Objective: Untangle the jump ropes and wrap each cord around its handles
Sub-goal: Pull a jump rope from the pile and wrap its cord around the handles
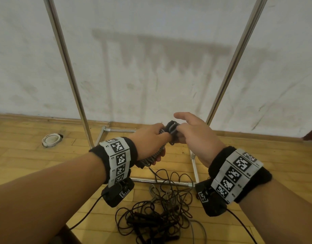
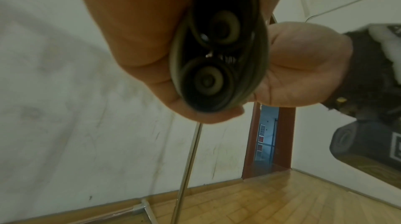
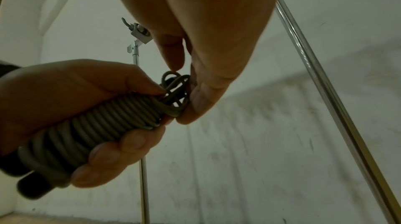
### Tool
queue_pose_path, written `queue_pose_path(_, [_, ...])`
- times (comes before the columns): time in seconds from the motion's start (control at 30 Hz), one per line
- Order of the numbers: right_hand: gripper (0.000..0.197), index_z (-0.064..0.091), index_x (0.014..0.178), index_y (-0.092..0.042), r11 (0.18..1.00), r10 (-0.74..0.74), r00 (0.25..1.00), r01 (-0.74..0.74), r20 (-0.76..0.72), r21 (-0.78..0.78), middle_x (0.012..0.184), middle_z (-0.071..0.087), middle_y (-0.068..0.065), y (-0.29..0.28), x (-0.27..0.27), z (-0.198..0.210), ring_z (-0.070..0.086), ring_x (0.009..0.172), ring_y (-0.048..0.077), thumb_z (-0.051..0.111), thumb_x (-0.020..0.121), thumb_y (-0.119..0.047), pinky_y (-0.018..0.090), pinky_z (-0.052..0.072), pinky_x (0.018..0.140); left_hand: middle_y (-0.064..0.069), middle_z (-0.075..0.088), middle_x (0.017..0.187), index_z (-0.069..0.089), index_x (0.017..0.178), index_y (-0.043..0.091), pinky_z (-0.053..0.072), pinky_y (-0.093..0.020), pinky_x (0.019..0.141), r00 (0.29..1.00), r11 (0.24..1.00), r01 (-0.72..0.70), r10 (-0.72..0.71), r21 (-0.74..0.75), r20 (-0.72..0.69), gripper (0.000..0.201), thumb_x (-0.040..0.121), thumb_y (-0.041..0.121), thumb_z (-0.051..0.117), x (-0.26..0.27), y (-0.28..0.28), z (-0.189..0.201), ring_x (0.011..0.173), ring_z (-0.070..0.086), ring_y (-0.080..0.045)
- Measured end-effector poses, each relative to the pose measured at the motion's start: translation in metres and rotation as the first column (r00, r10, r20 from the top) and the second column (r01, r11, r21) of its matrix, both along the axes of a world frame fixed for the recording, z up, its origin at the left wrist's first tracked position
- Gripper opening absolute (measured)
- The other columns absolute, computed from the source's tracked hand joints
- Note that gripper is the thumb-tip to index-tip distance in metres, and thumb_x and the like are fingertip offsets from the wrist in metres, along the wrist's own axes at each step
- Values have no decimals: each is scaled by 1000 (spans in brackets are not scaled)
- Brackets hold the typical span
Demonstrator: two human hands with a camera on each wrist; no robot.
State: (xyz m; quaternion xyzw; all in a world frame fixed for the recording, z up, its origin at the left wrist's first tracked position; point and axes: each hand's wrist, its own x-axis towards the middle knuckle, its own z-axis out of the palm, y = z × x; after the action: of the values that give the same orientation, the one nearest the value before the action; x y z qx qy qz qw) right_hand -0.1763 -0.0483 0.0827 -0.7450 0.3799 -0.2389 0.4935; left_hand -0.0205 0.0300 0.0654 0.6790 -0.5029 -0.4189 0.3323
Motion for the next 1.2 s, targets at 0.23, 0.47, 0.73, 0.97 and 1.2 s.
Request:
queue_pose_path(0.23, [17,78,110,-22,974,157,987,-158,-22,-163,103,75,-4,-4,-14,6,75,87,12,70,96,-17,29,63,76,-5,71,70,59,112,27,58,-34,54,988,986,149,-146,69,-49,13,108,38,52,10,3,2,58,68,-23])
queue_pose_path(0.47, [10,77,94,-25,891,175,959,-250,-221,-379,87,71,-12,-8,-17,13,62,86,-1,68,96,-28,7,44,71,-2,73,74,58,106,32,60,-33,56,940,944,253,-292,213,175,10,108,41,53,0,9,2,58,70,-17])
queue_pose_path(0.73, [18,74,90,-17,981,-94,994,103,62,-166,83,74,-4,-33,-30,24,66,77,10,63,99,-28,31,55,76,10,54,70,41,104,35,28,-24,48,646,956,251,-51,-149,761,17,109,51,41,-22,14,1,57,48,-3])
queue_pose_path(0.97, [22,62,101,-3,979,-96,977,57,193,198,76,66,7,-27,-27,28,63,66,23,53,106,-22,36,47,58,9,68,82,56,109,37,45,-12,45,895,981,65,24,-183,446,27,98,61,61,-10,9,-8,60,66,-4])
queue_pose_path(1.2, [15,57,106,-6,918,-196,920,50,340,394,88,66,16,-18,-24,32,65,71,25,49,107,-19,36,50,62,-4,72,96,65,118,29,64,-41,76,990,991,20,-38,-135,-132,39,89,54,74,-2,6,-7,81,77,-23])
